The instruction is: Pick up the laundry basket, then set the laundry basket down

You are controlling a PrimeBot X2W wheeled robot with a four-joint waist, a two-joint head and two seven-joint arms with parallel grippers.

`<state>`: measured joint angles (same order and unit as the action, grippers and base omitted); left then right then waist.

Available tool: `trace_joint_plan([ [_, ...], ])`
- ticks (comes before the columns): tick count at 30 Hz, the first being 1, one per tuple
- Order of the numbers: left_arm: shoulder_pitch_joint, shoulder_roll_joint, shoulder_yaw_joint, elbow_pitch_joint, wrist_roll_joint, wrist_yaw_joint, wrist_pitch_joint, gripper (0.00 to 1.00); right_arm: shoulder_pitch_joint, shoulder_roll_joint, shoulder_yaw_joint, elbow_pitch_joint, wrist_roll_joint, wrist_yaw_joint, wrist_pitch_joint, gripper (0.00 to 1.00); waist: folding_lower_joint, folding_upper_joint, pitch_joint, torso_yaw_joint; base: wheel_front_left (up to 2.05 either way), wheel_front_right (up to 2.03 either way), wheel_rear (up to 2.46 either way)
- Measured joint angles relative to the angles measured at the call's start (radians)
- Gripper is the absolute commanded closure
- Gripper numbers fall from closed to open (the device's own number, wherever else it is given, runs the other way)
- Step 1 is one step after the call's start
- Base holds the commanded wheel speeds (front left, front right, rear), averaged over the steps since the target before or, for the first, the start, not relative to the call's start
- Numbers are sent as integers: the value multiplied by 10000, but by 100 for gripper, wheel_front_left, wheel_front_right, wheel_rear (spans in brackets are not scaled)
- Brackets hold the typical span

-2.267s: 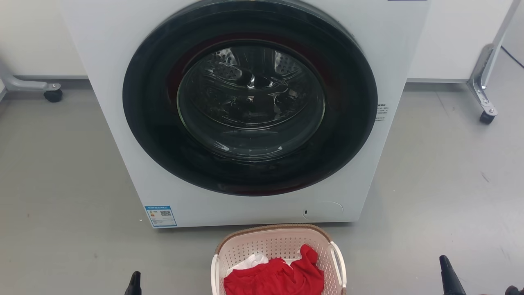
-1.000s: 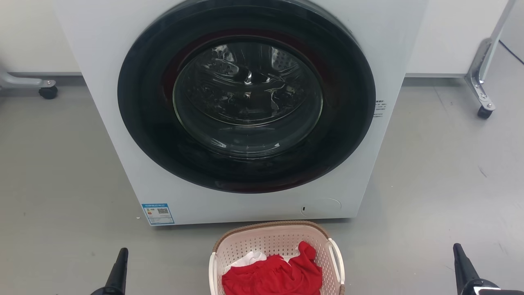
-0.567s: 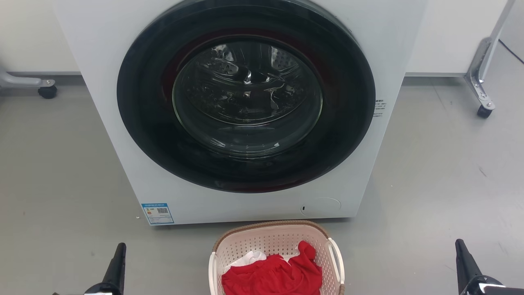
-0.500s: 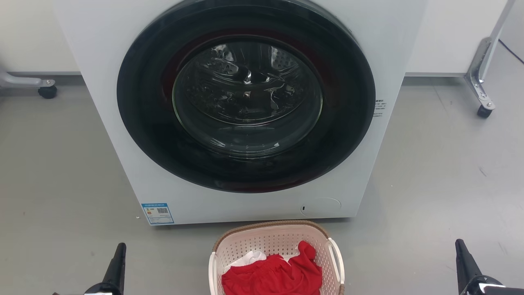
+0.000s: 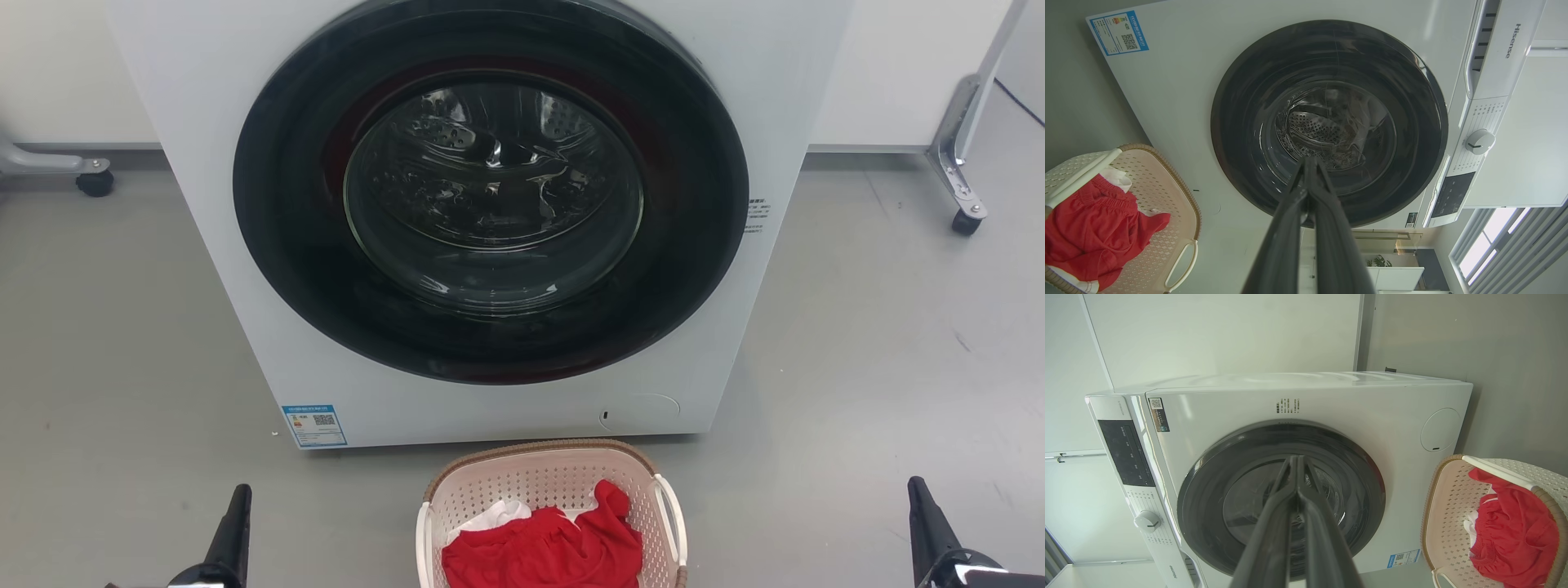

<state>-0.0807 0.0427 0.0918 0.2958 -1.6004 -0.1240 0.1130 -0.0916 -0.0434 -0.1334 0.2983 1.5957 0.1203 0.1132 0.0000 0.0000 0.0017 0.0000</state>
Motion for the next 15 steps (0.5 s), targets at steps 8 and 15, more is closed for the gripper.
trace_joint_plan([
  [8,0,0,0,0,0,0,0,100,0,2,2,0,2,0,0,100,0,0,0,0,0,0,0],
  [15,0,0,0,0,0,0,0,100,0,2,2,2,2,0,0,100,0,0,0,0,0,0,0],
])
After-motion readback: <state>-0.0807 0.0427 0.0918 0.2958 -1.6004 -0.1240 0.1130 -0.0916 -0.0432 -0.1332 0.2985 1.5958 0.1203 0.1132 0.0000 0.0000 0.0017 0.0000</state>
